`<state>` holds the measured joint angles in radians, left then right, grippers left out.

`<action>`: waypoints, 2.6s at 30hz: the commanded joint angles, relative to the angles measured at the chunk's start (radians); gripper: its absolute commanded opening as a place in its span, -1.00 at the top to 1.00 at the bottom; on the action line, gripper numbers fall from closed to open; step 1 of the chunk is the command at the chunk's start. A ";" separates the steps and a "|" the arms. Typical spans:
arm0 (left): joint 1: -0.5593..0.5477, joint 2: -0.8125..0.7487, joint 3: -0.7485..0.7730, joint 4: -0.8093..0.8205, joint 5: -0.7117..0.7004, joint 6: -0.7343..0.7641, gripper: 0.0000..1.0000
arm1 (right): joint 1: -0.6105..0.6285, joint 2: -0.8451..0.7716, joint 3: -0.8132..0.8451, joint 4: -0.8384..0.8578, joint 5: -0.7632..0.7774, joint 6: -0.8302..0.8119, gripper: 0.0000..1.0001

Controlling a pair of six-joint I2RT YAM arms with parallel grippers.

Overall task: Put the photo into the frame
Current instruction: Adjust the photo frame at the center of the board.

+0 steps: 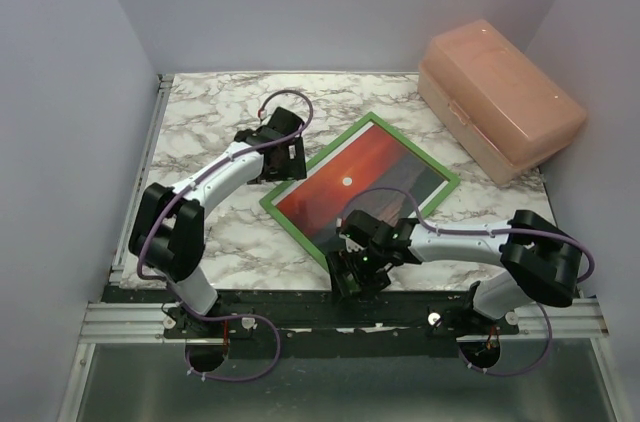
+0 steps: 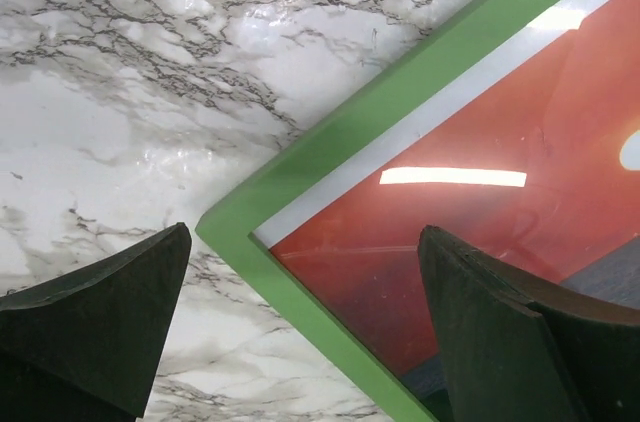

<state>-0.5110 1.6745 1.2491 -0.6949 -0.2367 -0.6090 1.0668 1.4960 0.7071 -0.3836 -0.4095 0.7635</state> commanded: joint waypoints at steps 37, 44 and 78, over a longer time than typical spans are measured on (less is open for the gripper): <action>-0.066 -0.605 -0.907 0.597 0.587 -0.524 -0.43 | -0.882 0.433 0.821 -0.286 0.540 -0.382 -1.00; -0.085 -0.512 -0.903 0.644 0.588 -0.531 -0.39 | -0.898 0.557 0.977 -0.239 0.597 -0.430 -1.00; 0.086 -0.289 -0.668 0.434 0.545 -0.273 -0.29 | -0.930 0.331 0.420 -0.138 0.162 -0.299 -0.99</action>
<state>-0.4568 1.3113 0.5182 -0.1963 0.3996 -1.0145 0.1162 1.8858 1.2427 -0.4175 -0.1097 0.3771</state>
